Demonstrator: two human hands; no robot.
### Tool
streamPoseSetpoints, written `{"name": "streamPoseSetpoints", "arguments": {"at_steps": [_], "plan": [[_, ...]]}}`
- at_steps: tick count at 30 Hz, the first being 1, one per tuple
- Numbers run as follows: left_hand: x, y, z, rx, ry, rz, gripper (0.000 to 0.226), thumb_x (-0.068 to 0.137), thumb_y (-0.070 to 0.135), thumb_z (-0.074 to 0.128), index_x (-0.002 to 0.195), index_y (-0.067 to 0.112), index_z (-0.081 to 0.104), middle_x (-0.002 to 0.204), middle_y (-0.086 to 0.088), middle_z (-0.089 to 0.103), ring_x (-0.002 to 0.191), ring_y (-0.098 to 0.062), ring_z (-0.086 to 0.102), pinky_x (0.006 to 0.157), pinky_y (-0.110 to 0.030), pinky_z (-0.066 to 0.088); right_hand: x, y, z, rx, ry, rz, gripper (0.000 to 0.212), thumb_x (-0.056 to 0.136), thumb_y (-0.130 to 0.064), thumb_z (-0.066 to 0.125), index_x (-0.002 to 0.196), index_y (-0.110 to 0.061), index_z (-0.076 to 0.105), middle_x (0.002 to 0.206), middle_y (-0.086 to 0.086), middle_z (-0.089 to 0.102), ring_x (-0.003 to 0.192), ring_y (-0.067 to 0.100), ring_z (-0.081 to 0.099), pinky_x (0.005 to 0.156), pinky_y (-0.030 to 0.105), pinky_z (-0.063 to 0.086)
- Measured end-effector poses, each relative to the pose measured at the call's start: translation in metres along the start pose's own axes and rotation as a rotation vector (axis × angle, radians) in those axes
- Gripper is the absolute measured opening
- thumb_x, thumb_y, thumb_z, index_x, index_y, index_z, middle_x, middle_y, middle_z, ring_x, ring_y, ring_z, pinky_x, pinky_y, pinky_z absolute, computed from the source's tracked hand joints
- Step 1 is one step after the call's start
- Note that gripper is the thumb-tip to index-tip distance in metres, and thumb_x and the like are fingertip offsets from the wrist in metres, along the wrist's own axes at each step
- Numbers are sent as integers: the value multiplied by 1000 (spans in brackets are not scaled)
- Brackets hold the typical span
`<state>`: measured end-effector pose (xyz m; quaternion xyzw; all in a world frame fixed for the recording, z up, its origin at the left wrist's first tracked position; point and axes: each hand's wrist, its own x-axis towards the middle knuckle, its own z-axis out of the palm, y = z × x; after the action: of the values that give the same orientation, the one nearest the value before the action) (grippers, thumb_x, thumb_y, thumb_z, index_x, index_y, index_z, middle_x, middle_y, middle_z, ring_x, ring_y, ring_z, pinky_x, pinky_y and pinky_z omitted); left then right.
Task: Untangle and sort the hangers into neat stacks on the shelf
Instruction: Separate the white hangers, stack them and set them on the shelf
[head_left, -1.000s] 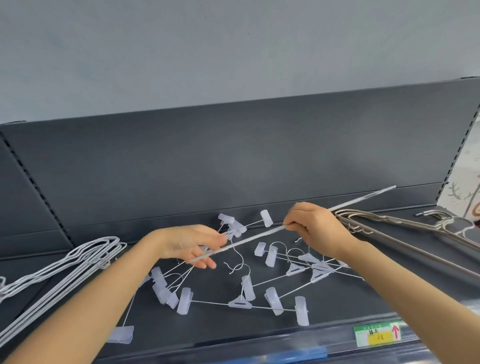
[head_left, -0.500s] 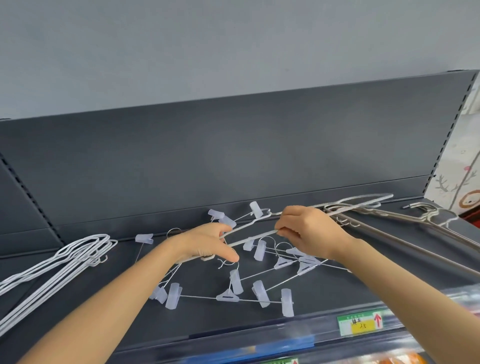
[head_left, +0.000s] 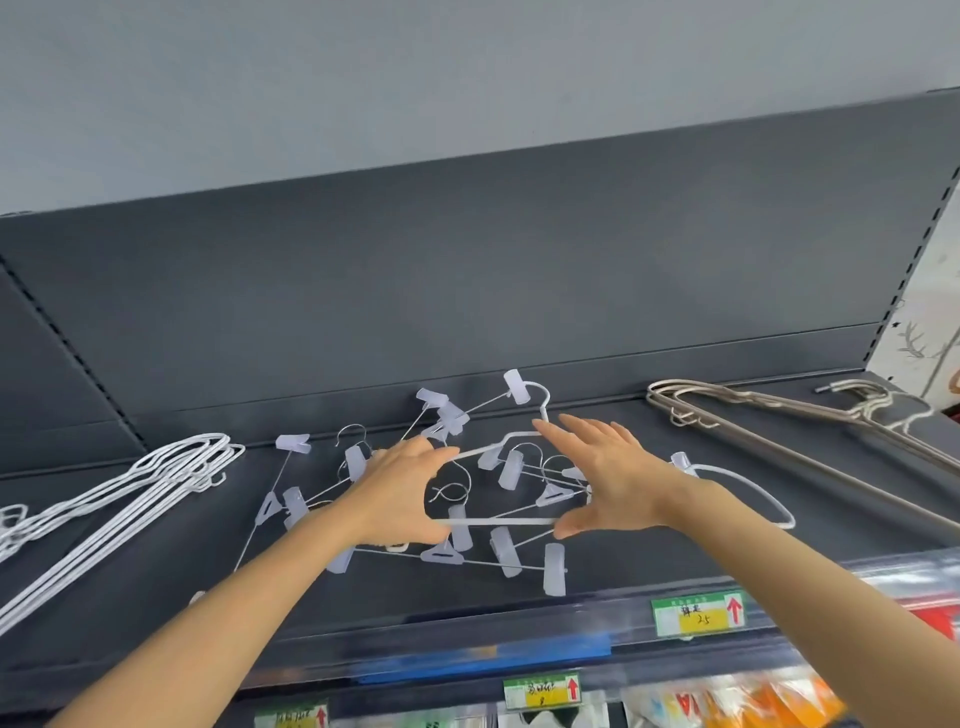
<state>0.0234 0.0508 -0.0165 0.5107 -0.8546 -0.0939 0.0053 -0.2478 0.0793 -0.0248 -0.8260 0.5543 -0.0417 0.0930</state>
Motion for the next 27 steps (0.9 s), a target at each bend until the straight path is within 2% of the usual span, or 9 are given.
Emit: {"name": "streamPoseSetpoints", "arguments": {"at_steps": [5, 7, 13, 16, 19, 22, 27], "plan": [[-6, -4, 6, -81, 56, -1, 86, 71, 39, 70, 146, 29, 30, 110, 12, 38, 106, -6, 35, 107, -31, 24, 0, 0, -6, -4, -51, -25, 116, 63, -65, 71, 147, -38, -5, 153, 2, 22, 135, 28, 24, 113, 45, 22], [-5, -1, 7, -72, 69, 0, 86, 71, 42, 70, 146, 30, 29, 111, 14, 37, 107, -5, 35, 108, -32, 24, -1, 1, -6, -31, -50, -15, 117, 61, -66, 71, 146, -39, -5, 150, 3, 24, 132, 29, 25, 111, 45, 25], [5, 13, 8, 32, 136, 41, 92, 71, 49, 71, 148, 31, 24, 125, 12, 38, 121, -12, 35, 108, -34, 25, -6, 12, -6, -89, -55, 94, 122, 57, -72, 69, 145, -42, -10, 156, 11, 3, 140, 36, 8, 112, 50, 14], [13, 19, 8, 115, 179, 67, 95, 71, 54, 70, 149, 30, 21, 134, 10, 37, 125, -13, 33, 109, -33, 23, -8, 16, -6, -143, -41, 133, 123, 56, -73, 68, 145, -40, -11, 155, 13, 10, 137, 38, 16, 110, 50, 18], [20, 23, 9, 152, 210, 69, 99, 69, 58, 71, 149, 29, 20, 131, 9, 38, 123, -14, 34, 109, -32, 22, -10, 20, -8, -199, 36, 144, 124, 56, -75, 66, 146, -37, -10, 149, 13, 19, 132, 37, 22, 107, 50, 23], [22, 25, 10, 168, 223, 64, 105, 66, 61, 72, 149, 28, 17, 126, 8, 36, 121, -15, 34, 110, -35, 20, -13, 23, -11, -211, 123, 134, 123, 55, -75, 67, 147, -36, -6, 151, 12, 14, 134, 37, 17, 108, 51, 21], [21, 26, 10, 221, 216, 62, 108, 68, 69, 64, 151, 26, 11, 124, 8, 37, 119, -15, 35, 111, -37, 19, -14, 20, -13, -197, 176, 95, 120, 58, -72, 68, 147, -36, -5, 153, 11, 10, 137, 37, 12, 109, 51, 17]]}}
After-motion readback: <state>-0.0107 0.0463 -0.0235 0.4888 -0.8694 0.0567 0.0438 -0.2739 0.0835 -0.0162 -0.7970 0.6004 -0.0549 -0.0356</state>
